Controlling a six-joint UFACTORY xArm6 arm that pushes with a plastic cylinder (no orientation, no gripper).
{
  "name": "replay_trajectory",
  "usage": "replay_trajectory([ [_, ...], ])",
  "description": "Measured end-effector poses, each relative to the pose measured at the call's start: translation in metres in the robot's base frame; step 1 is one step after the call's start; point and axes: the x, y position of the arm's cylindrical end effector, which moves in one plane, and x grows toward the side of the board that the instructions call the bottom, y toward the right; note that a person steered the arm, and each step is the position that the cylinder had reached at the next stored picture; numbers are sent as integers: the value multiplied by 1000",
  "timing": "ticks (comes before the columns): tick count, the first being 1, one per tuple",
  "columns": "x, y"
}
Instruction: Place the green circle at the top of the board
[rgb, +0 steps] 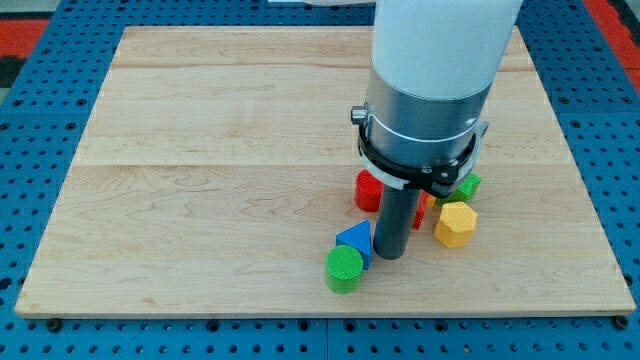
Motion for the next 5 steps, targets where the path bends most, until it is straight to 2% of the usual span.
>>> replay_trajectory([
  [3, 7, 16],
  [4, 44, 31],
  [5, 59, 10],
])
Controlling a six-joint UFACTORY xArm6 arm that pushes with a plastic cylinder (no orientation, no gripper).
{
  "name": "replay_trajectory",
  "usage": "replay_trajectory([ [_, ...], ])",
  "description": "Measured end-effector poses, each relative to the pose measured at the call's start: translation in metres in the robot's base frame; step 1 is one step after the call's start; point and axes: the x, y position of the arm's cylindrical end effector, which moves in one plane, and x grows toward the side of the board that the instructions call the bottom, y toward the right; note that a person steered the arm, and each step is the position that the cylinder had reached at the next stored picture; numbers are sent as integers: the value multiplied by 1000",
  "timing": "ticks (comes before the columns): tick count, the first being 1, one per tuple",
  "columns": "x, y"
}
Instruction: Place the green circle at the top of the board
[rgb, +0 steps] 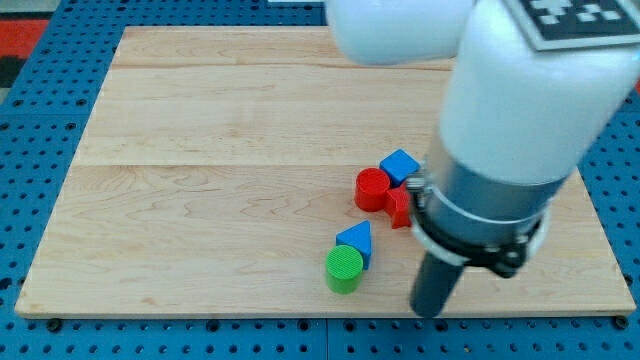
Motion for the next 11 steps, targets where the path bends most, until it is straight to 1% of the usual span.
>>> replay_trajectory([
  [2, -68, -93],
  [3, -75, -140],
  [4, -41, -158],
  [5, -68, -185],
  [6, -100, -195],
  [7, -107, -188],
  [9, -108, -171],
  [11, -146, -170],
])
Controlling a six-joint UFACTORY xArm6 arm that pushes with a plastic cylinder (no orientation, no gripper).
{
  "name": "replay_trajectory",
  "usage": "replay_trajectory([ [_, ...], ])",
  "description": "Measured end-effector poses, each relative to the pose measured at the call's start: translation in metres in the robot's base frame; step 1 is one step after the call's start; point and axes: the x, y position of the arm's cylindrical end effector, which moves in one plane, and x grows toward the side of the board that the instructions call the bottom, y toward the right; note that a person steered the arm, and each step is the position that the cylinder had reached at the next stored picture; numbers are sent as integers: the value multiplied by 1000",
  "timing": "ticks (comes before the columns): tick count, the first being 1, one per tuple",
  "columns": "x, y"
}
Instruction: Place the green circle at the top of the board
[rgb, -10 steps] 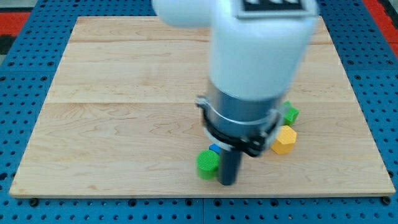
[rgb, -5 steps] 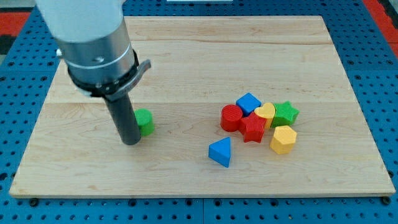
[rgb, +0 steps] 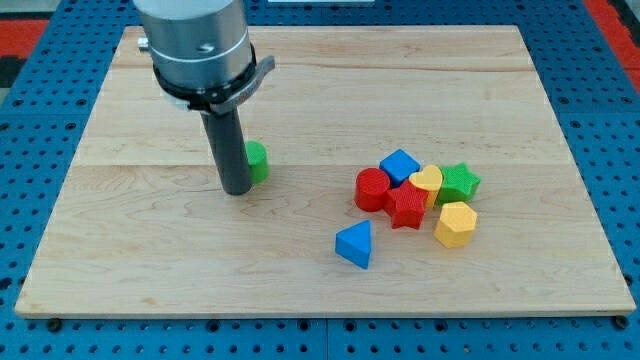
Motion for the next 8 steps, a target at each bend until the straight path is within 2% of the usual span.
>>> replay_trajectory([
  [4, -76, 18],
  [6, -104, 100],
  [7, -128, 154],
  [8, -167, 175],
])
